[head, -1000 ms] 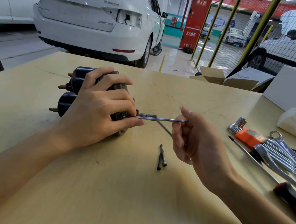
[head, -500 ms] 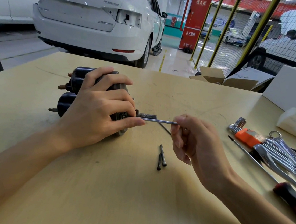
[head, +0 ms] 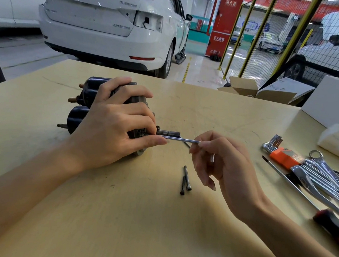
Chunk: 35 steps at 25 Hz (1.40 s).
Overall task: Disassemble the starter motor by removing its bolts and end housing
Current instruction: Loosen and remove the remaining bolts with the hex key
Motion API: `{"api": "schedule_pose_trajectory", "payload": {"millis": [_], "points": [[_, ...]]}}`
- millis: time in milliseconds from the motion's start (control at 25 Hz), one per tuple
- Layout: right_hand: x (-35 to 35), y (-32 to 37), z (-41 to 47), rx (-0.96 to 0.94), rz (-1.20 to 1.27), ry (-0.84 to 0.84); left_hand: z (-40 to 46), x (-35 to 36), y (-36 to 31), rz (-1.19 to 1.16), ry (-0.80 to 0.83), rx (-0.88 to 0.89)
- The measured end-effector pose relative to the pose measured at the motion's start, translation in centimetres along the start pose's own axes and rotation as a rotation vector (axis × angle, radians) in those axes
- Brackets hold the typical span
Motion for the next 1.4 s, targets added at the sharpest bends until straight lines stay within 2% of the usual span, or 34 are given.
{"api": "schedule_pose_trajectory", "payload": {"millis": [720,1120,1400], "points": [[0.01,0.04,-0.13,-0.037,-0.073,-0.036,-0.04,-0.09,-0.03,0.016,0.010,-0.002],[-0.09,-0.22,0.01,-0.019,-0.200,-0.092,-0.11,-0.01,-0.03,0.011,0.003,0.004],[-0.04,-0.31,0.12,0.014,-0.158,-0.144,-0.07,0.05,0.01,0.006,-0.011,0.006]]}}
Point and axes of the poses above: each hand's wrist, its own z-axis towards the middle knuckle, its own x-axis out of the palm, y = z × x, the point moved 1 cm from there along z, towards the middle knuckle, and after that the axes turned 11 degrees about y, right-handed, at the moved point
